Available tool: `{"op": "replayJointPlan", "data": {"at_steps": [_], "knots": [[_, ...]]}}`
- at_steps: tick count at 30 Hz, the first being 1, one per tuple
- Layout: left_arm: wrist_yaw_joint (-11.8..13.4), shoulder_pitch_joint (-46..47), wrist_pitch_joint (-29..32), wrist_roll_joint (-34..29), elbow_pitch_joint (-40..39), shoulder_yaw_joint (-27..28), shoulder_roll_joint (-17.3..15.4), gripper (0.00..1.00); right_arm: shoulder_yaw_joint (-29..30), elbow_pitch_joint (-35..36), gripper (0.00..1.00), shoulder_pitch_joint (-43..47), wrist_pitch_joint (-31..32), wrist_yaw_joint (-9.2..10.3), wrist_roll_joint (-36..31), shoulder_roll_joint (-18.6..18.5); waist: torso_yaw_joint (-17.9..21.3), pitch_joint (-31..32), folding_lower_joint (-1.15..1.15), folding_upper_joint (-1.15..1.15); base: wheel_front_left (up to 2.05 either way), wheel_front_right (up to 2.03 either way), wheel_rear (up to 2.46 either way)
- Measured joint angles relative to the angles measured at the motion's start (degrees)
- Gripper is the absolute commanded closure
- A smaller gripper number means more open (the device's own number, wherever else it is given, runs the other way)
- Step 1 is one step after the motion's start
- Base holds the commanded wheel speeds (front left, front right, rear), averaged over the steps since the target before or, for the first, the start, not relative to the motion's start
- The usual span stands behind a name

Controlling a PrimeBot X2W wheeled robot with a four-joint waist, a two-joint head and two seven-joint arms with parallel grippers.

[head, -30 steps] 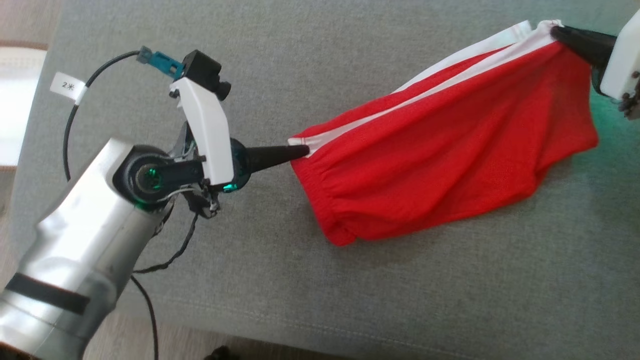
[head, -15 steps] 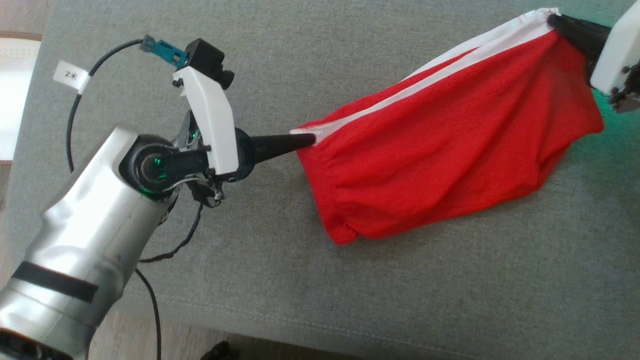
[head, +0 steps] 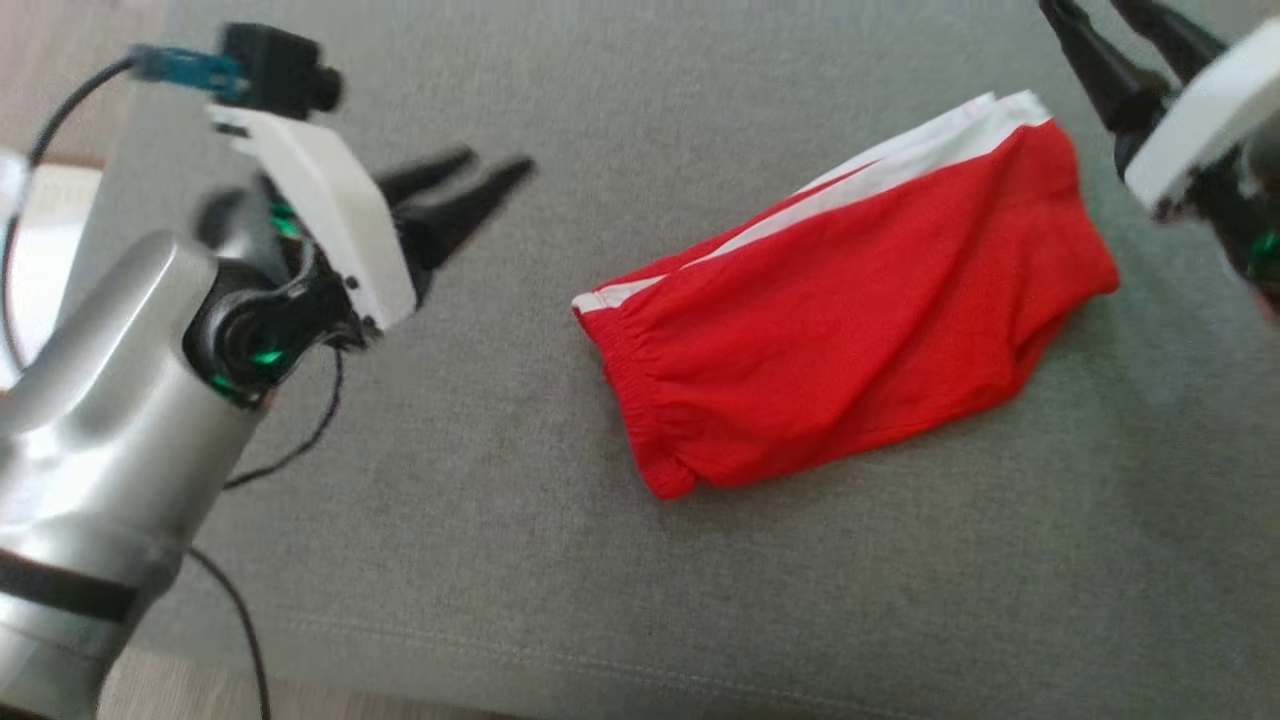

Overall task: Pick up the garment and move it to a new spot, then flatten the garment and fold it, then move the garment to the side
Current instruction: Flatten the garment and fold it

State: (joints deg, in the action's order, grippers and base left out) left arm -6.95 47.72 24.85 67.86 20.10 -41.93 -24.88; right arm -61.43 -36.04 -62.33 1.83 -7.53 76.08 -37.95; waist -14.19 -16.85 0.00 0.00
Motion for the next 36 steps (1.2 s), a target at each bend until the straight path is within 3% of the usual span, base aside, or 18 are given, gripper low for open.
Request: {"op": "replayJointPlan", "data": {"at_steps": [5,8,11,15,23,34,35,36], "knots": [[8.0,-2.3,-17.2,-12.3,-3.2,0.7,-0.7,0.00,-1.6,-5.5,0.00,5.2,-3.4,0.00,0.0,1.6,0.2,2.9,0.00,0.00,0.00,0.00,0.00],[14.6,-6.1,-26.2,-19.1,-6.4,1.0,-0.4,0.00,-2.8,-9.3,0.00,7.0,-3.4,0.00,0.0,1.9,-0.6,3.2,0.00,0.00,0.00,0.00,0.00],[19.9,-11.0,-32.9,-22.7,-9.4,1.2,0.1,0.00,-3.5,-13.0,0.00,7.1,-2.2,0.00,0.0,2.7,-1.8,3.1,0.00,0.00,0.00,0.00,0.00],[24.4,-17.3,-37.6,-25.1,-13.9,1.4,1.7,0.00,-4.9,-17.1,0.00,7.1,1.7,0.00,0.3,3.7,-3.7,2.7,0.00,0.00,0.00,0.00,0.00],[26.1,-25.8,-39.1,-25.8,-17.2,2.4,5.4,0.00,-5.6,-29.6,0.00,5.0,16.3,0.00,2.6,6.1,-7.3,2.1,0.00,0.00,0.00,0.00,0.00],[25.1,-32.6,-39.1,-27.7,-17.9,8.0,10.1,0.00,-4.8,-29.2,0.00,3.9,30.0,0.00,7.0,7.2,-8.9,2.8,0.00,0.00,0.00,0.00,0.00],[24.9,-32.9,-39.1,-28.1,-17.9,8.5,10.7,0.00,-4.9,-29.3,0.08,3.9,29.7,0.00,6.8,7.2,-9.1,2.8,0.00,0.00,0.00,0.00,0.00],[24.5,-33.3,-39.1,-28.5,-18.0,9.2,11.3,0.00,-5.0,-29.3,0.53,3.9,29.3,0.00,6.6,7.2,-9.2,2.8,0.00,0.00,0.00,0.00,0.00]]}}
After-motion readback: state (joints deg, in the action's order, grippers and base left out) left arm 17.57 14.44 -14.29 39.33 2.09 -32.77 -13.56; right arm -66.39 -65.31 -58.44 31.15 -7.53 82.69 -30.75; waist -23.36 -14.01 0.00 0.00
